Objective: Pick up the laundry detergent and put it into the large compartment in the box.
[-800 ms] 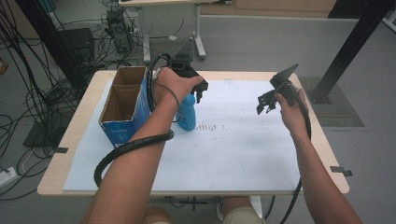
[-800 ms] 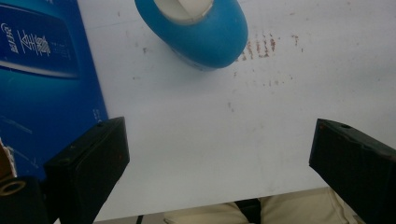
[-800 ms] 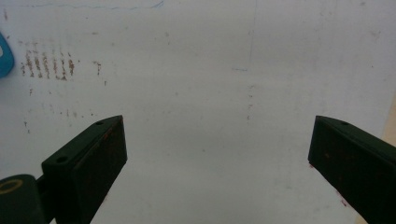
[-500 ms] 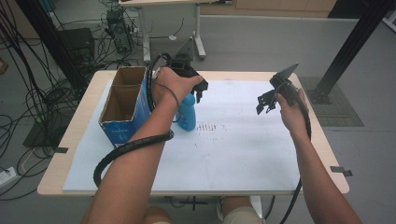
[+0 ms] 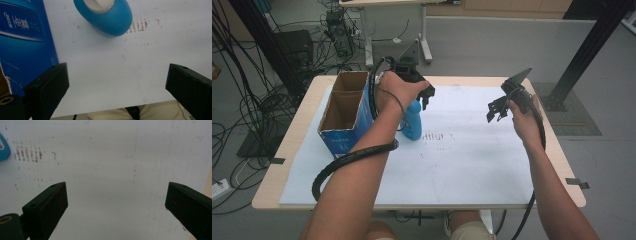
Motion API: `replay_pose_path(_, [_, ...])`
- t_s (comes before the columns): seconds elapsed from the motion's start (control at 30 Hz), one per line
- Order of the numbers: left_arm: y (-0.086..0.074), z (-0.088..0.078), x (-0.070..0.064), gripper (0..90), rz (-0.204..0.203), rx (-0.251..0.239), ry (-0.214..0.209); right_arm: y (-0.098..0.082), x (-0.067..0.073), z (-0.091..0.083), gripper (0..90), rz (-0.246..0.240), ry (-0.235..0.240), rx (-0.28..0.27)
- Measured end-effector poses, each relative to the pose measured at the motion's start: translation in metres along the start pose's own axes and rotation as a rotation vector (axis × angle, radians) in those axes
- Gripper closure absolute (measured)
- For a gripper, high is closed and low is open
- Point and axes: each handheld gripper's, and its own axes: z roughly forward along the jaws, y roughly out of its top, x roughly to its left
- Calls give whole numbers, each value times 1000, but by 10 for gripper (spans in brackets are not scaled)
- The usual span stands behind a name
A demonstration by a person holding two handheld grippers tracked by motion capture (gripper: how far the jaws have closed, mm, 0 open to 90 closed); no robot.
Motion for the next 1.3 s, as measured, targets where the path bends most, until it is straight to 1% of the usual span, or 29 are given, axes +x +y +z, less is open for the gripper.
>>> replay_pose_path(0.37, [8, 6, 2, 53, -20, 2, -1, -2, -1, 4, 45, -4, 3, 4])
replay_pose_path(0.73, [16, 9, 1, 54, -35, 0, 4, -5, 0, 1, 45, -2, 4, 0])
replay_pose_path(1.07, [21, 13, 4, 54, -68, -7, 8, -6, 0, -1, 45, -2, 3, 0])
replay_pose_path(1.3, [25, 15, 2, 53, -84, -15, 10, -6, 0, 0, 45, -4, 3, 4])
